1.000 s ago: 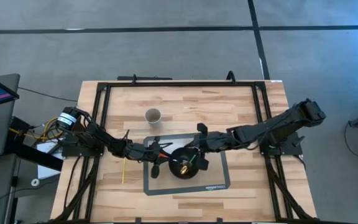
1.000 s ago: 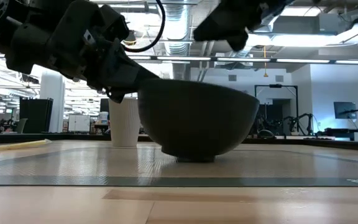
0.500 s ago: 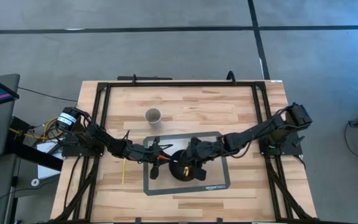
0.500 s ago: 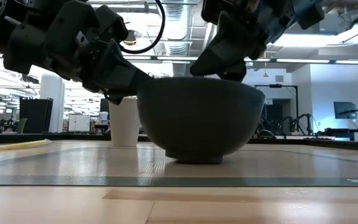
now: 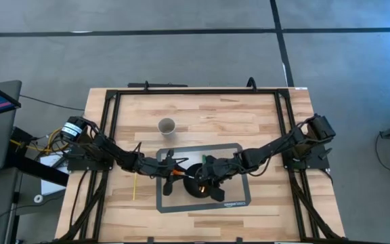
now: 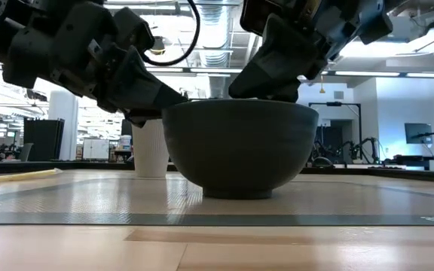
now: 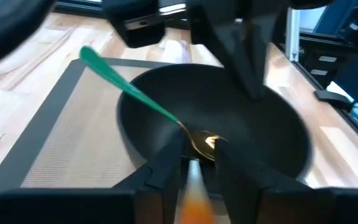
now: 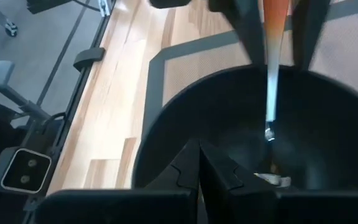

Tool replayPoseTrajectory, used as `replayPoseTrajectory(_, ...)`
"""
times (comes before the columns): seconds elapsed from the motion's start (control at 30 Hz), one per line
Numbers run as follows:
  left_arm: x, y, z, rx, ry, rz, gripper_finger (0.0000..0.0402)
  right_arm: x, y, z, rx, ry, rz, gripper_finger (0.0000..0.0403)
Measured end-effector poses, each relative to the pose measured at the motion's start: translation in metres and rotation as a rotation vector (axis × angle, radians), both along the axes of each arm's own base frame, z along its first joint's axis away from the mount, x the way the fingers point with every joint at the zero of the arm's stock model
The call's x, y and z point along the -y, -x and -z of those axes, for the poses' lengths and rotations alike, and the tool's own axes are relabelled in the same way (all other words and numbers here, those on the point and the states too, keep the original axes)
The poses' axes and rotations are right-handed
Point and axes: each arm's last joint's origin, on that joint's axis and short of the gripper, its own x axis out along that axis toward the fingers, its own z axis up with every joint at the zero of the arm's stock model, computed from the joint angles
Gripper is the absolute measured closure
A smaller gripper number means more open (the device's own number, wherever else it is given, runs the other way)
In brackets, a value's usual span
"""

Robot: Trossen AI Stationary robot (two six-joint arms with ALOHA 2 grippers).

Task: Pick & Place Utensil
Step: Put the orange fork into the black bowl on the transparent mat, then put the white cup to the top left of the black bowl on the transparent mat

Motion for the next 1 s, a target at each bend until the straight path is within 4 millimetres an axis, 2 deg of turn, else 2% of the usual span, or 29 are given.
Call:
replayPoseTrajectory(0.23,0.005,0.008,-0.014,-0.007,-0.001,0.028,0.0253,0.003,-0.002,-0.001,0.012,-0.004,0.008,0.0402)
replayPoseTrajectory(0.37,0.003,0.014,-0.039,0.065,-0.032,0.041,0.0237,0.006,0.001,-0.013,0.040,-0.002,0.007,0.0402)
replayPoseTrajectory(0.5,-0.006,0.026,-0.069,0.147,-0.117,-0.051,0.0236,0.015,0.011,-0.036,0.066,0.011,0.013,0.0402)
replayPoseTrajectory(0.6,-0.017,0.038,-0.088,0.167,-0.196,-0.158,0.0241,0.028,0.023,-0.056,0.067,0.048,0.022,0.0402)
replayPoseTrajectory(0.73,-0.037,0.054,-0.105,0.150,-0.188,-0.273,0.0247,0.049,0.046,-0.086,0.098,0.166,0.088,0.0401)
replayPoseTrajectory(0.9,-0.069,0.065,-0.106,0.042,-0.128,-0.353,0.0250,0.074,0.067,-0.115,0.189,0.307,0.194,0.0402)
replayPoseTrajectory(1.0,-0.088,0.065,-0.102,-0.016,-0.088,-0.339,0.0250,0.087,0.073,-0.113,0.198,0.378,0.169,0.0402)
